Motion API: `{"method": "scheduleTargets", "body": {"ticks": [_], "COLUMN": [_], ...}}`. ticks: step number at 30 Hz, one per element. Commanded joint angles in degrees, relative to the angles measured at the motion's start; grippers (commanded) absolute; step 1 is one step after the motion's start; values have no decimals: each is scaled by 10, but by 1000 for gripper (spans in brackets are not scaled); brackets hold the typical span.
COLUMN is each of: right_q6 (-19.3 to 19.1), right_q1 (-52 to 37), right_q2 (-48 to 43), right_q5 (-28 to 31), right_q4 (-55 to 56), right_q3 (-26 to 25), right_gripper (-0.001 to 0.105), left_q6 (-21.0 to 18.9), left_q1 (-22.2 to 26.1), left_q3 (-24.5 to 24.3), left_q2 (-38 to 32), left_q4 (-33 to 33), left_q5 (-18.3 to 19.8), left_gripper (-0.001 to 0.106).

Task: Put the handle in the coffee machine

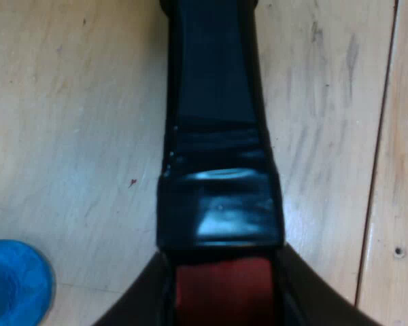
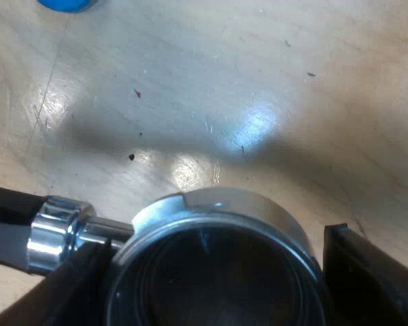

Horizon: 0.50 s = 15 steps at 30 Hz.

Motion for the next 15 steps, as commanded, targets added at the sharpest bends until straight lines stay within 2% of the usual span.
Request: {"method": "scheduleTargets", "body": {"ticks": [1,2,4,5,6,8,10,15], "right_q6": [-13,-13,-13,-13,-13,-13,-13,-13], "right_q1": [1,1,1,1,1,1,1,1], "right_q2": [-8,-8,-8,-8,-8,-8,-8,-19], "right_q5": [-3,-3,-1,-1,-1,-1,-1,-1], "right_q4": [-3,-3,-3,-3,-3,-3,-3,-3], "right_q3": [-9,-9,-9,-9,-9,-9,-9,-9], "right_gripper": [20,27,55,60,73,83,88,88], "left_q6": [-3,-8,-21,-22,-24,-26,-30,-39], "left_q1": [-2,-2,-2,-2,-2,-2,-2,-2], "left_q3": [-11,-11,-16,-16,-16,-18,-22,-36], "left_q2": [-5,-5,-5,-5,-5,-5,-5,-5], "left_q4": [-12,-12,-15,-15,-14,-14,-14,-13], "left_q5": [40,40,40,40,40,40,40,40], "left_gripper": [0,0,0,0,0,0,0,0]}}
